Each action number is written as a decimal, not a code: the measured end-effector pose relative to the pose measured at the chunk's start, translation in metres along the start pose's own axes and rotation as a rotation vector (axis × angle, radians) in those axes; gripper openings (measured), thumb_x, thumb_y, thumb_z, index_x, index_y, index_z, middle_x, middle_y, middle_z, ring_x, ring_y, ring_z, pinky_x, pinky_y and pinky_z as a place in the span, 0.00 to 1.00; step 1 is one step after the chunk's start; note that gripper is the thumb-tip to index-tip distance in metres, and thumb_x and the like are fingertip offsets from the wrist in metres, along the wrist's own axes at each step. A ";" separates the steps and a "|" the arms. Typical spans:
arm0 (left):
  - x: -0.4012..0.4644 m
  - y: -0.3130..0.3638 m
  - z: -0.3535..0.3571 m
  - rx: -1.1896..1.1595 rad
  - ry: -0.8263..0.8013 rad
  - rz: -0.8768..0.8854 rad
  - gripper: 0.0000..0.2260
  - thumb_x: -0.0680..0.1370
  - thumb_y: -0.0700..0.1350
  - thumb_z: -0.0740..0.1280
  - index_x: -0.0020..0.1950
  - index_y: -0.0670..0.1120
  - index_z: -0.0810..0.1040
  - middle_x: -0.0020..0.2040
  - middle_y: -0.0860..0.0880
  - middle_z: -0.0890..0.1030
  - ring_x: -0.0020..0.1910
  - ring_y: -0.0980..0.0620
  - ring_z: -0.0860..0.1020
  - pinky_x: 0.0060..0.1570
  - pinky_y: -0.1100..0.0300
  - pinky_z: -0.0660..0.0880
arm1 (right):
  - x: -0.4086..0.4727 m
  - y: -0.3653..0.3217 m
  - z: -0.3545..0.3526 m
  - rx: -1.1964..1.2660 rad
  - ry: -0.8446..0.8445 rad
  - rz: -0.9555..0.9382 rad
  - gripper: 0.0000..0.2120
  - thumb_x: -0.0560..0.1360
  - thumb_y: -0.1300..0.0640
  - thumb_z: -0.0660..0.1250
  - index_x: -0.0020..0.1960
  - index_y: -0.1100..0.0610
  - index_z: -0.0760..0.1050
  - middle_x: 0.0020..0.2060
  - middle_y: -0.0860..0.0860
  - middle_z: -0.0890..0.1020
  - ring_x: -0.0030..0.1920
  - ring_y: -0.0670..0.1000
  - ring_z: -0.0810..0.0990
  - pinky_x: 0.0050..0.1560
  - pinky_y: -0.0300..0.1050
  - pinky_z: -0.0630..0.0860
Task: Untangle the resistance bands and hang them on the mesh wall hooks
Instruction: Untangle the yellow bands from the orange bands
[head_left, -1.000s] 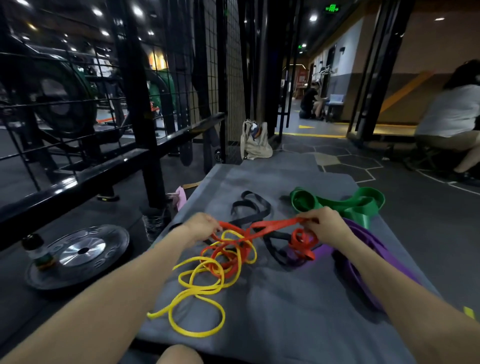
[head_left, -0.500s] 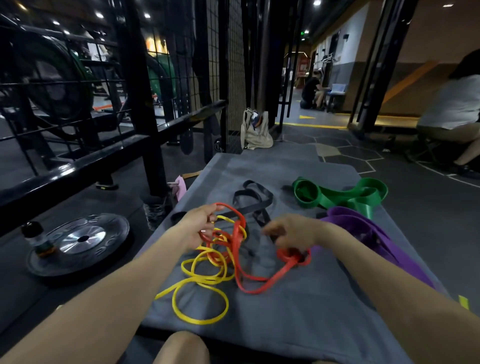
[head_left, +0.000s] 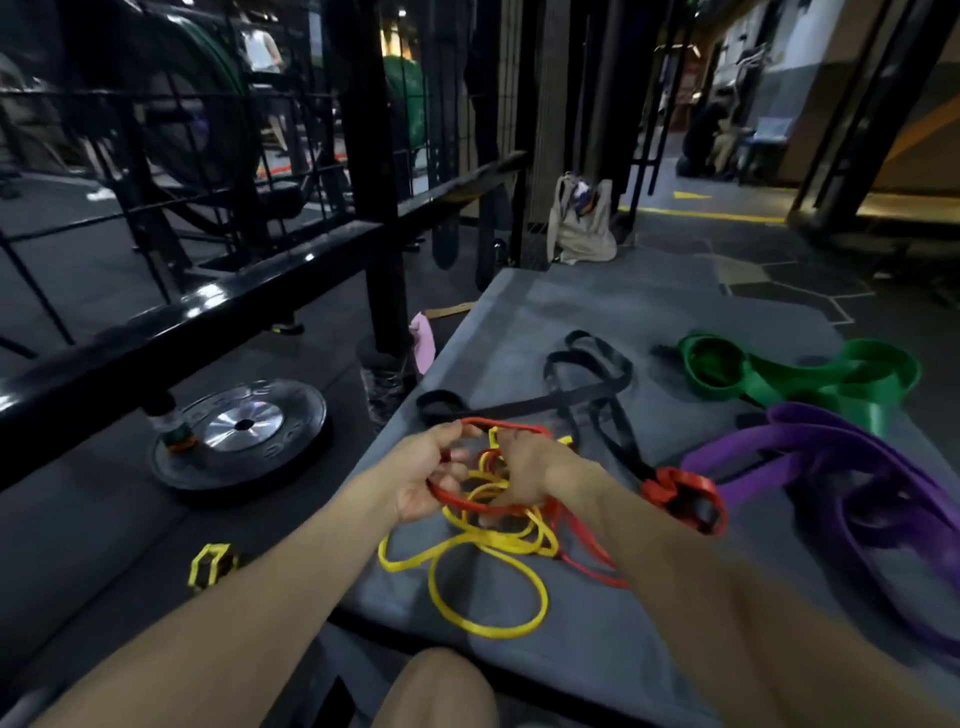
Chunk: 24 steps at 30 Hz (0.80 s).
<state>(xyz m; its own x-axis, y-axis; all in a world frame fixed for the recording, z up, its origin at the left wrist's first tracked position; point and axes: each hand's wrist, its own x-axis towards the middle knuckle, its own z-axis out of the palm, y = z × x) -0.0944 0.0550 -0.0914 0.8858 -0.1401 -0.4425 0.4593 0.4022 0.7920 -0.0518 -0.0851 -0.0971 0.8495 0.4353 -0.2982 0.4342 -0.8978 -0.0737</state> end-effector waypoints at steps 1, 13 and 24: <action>-0.001 -0.002 -0.006 -0.001 0.014 0.005 0.13 0.83 0.46 0.52 0.44 0.45 0.71 0.23 0.53 0.63 0.17 0.61 0.58 0.14 0.72 0.54 | -0.002 -0.006 -0.002 -0.077 -0.078 -0.012 0.59 0.59 0.34 0.74 0.75 0.63 0.50 0.71 0.59 0.64 0.71 0.60 0.63 0.70 0.52 0.64; -0.021 -0.008 -0.005 0.002 0.077 0.068 0.13 0.83 0.46 0.52 0.44 0.45 0.72 0.31 0.51 0.60 0.16 0.61 0.57 0.15 0.70 0.54 | -0.029 -0.029 0.018 -0.284 0.190 -0.030 0.18 0.71 0.47 0.66 0.58 0.52 0.73 0.56 0.52 0.80 0.60 0.55 0.76 0.62 0.53 0.61; -0.017 0.004 0.019 -0.115 0.258 0.143 0.15 0.83 0.42 0.51 0.37 0.42 0.65 0.17 0.53 0.59 0.12 0.61 0.55 0.11 0.69 0.50 | -0.078 0.029 -0.053 1.703 0.723 -0.005 0.04 0.71 0.66 0.70 0.40 0.59 0.77 0.29 0.49 0.83 0.30 0.47 0.81 0.37 0.46 0.79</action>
<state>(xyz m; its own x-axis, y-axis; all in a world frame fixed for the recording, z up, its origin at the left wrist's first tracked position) -0.1061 0.0415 -0.0728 0.8878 0.1533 -0.4340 0.3079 0.5032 0.8075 -0.0898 -0.1416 -0.0257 0.9956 -0.0342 0.0867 0.0921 0.2140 -0.9725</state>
